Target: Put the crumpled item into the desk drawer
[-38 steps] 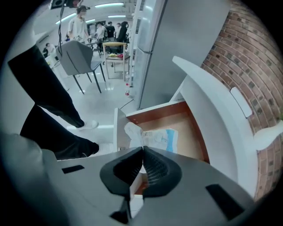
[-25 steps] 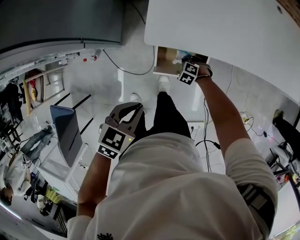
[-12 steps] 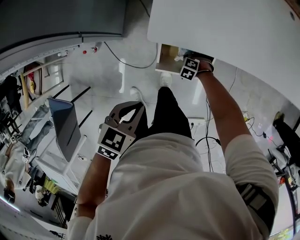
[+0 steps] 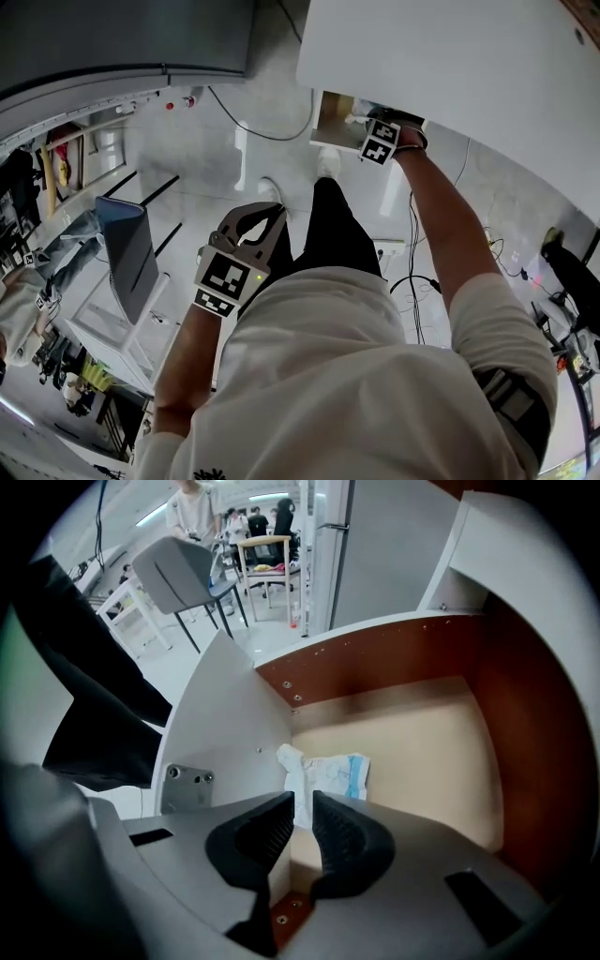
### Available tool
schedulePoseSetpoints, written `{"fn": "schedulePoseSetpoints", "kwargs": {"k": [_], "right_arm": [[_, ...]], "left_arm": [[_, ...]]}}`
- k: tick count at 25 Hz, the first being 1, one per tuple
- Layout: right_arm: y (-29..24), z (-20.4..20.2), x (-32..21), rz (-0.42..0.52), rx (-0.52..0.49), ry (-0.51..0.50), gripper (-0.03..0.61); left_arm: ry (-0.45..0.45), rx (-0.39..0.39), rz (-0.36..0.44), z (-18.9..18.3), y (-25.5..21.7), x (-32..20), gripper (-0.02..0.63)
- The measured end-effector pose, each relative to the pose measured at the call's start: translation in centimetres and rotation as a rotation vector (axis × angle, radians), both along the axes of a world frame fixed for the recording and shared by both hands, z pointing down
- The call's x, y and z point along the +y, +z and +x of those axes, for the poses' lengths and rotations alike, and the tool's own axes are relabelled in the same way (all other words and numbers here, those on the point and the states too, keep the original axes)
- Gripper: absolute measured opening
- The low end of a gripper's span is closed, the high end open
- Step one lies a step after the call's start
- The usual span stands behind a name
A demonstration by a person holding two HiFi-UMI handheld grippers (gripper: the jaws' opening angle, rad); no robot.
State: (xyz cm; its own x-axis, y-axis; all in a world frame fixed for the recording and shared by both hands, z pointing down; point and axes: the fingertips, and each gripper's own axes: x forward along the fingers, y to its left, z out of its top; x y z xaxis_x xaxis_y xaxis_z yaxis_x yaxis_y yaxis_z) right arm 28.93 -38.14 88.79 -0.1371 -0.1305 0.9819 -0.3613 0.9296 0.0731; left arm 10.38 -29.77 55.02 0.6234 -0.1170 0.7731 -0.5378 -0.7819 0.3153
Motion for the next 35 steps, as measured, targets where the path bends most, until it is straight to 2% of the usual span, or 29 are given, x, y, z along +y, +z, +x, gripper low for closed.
{"fn": "schedulePoseSetpoints", "kwargs": {"k": [8,12,17,24,30,35], "right_arm": [[-5.7,-1.3,0.4,0.05,-0.042,0.086,0.043],[-10.0,-3.0,3.1,0.071,-0.075,0.136,0.032],[-16.6,-7.6,8.7,0.081,-0.15,0.233,0.029],[-24.6,-14.9,14.8,0.109,-0.258,0.413,0.029],[-30.2,-19.8,19.6,0.156,-0.294,0.465,0.029],[-33.4,-22.1,22.2,0.2,-0.322,0.484,0.029]], "left_arm": [[0.055,0.055,0.06,-0.7,-2.4,-0.2,0.029],[0.088,0.096,0.089,-1.9,-4.3,1.2,0.029],[0.106,0.154,0.107,-5.4,-7.5,4.5,0.029],[0.118,0.209,0.13,-12.4,-10.8,8.0,0.029],[0.139,0.247,0.175,-16.8,-13.4,11.6,0.029],[0.155,0.264,0.19,-18.6,-14.4,13.9,0.029]]}}
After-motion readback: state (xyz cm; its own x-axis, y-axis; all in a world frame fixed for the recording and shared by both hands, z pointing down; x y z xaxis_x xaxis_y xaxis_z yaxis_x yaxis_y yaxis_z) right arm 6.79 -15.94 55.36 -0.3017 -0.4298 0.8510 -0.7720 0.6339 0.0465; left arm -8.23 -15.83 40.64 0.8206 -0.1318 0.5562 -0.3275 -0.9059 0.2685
